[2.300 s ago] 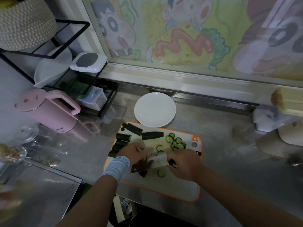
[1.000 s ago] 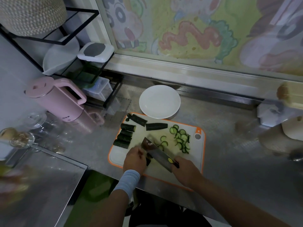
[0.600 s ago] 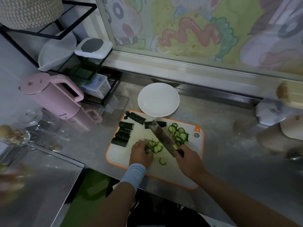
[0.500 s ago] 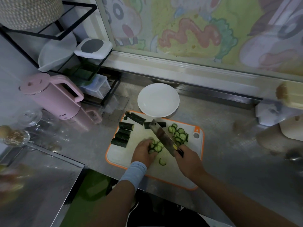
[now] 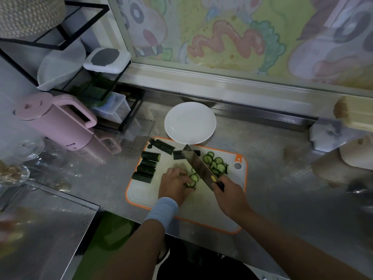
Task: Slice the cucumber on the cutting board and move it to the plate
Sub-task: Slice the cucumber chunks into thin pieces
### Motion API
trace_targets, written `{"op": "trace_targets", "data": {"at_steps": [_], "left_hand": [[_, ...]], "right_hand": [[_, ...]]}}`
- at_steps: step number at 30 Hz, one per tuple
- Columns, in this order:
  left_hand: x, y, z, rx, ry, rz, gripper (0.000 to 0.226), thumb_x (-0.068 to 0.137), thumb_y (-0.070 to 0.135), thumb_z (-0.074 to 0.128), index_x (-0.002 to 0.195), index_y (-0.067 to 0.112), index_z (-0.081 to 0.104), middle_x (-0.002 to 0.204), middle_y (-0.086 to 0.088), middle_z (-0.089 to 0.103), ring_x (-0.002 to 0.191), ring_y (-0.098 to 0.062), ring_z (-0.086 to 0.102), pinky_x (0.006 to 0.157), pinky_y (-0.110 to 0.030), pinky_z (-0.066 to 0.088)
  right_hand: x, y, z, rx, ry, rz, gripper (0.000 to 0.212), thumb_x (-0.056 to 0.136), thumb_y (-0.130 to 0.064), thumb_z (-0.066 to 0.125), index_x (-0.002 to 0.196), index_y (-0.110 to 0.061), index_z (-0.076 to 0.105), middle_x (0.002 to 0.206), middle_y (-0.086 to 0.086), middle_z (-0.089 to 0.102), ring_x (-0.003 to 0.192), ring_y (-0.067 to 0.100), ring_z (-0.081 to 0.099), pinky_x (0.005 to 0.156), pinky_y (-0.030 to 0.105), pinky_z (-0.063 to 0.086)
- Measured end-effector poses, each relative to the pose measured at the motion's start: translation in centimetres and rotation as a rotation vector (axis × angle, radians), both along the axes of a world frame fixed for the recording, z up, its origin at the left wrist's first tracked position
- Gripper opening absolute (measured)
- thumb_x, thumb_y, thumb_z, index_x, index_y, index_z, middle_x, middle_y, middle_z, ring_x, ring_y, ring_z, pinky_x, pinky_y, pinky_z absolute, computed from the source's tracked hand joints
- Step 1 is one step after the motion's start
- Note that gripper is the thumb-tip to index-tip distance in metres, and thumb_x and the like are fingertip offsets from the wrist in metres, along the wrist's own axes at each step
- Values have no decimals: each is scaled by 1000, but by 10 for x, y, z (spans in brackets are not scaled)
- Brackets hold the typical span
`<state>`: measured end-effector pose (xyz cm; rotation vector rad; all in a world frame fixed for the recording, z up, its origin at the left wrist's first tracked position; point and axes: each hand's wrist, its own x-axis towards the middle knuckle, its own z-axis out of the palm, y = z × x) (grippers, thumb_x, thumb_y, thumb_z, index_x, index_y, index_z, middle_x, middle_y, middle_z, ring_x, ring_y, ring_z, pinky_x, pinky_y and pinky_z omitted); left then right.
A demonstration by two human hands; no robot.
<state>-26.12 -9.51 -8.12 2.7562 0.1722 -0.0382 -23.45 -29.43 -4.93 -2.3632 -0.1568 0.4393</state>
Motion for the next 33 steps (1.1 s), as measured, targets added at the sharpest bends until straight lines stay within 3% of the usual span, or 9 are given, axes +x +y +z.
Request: {"op": "trace_targets", "data": {"at_steps": [4, 9, 13, 16, 19, 25, 30, 33], "left_hand": [[-2, 11, 5, -205, -19, 196, 29, 71, 40, 76, 94, 24, 69, 101, 5, 52, 91, -11, 48, 83, -23, 42], [-44, 28, 5, -334, -84, 386, 14, 84, 25, 67, 91, 15, 61, 92, 2, 53, 84, -16, 54, 77, -32, 48], [-75, 27, -1, -272, -101, 303, 5, 82, 18, 66, 86, 16, 64, 87, 3, 57, 82, -13, 52, 75, -23, 43], [-83, 25, -18, -150, -132, 63, 21, 85, 22, 52, 86, 15, 71, 88, -2, 64, 87, -16, 52, 81, -28, 47], [-81, 20, -24, -178, -143, 91, 25, 86, 24, 51, 89, 13, 73, 89, -5, 63, 84, -18, 54, 79, -23, 44], [-77, 15, -20, -141, -153, 86, 31, 83, 27, 47, 84, 14, 75, 85, -4, 67, 78, -22, 62, 69, -24, 49], [-77, 12, -21, -127, -164, 73, 20, 79, 15, 58, 87, 13, 76, 90, -4, 69, 82, -23, 63, 70, -26, 53], [-75, 11, -20, -92, -170, 63, 18, 72, 10, 64, 86, 12, 76, 89, -3, 70, 78, -23, 64, 65, -25, 53]], "right_hand": [[-2, 3, 1, 7, 31, 41, 16, 94, -35, 52, 81, -26, 49, 69, -4, 56, 68, 19, 56, 59, 35, 43], [-17, 20, 3, -29, 0, 226, 15, 96, -38, 47, 87, -26, 49, 66, -5, 52, 64, 18, 53, 55, 33, 39], [-29, 37, 5, -77, -128, 402, 20, 98, -38, 41, 102, -26, 57, 77, -1, 61, 72, 23, 59, 55, 32, 41], [-35, 42, 3, -151, -198, 462, 25, 99, -36, 38, 111, -25, 57, 87, 4, 66, 80, 25, 61, 57, 30, 37], [-36, 38, -5, -191, -206, 476, 30, 99, -36, 37, 120, -26, 56, 90, 5, 66, 81, 26, 62, 59, 33, 43], [-39, 28, -8, -176, -188, 522, 29, 98, -35, 38, 116, -26, 59, 91, 4, 67, 83, 24, 62, 59, 29, 35], [-40, 36, -10, -172, -157, 577, 33, 99, -32, 37, 125, -26, 56, 98, 6, 68, 88, 26, 61, 66, 33, 43], [-42, 39, -11, -178, -169, 589, 32, 101, -29, 35, 125, -25, 56, 97, 7, 67, 86, 26, 61, 64, 32, 38]]}}
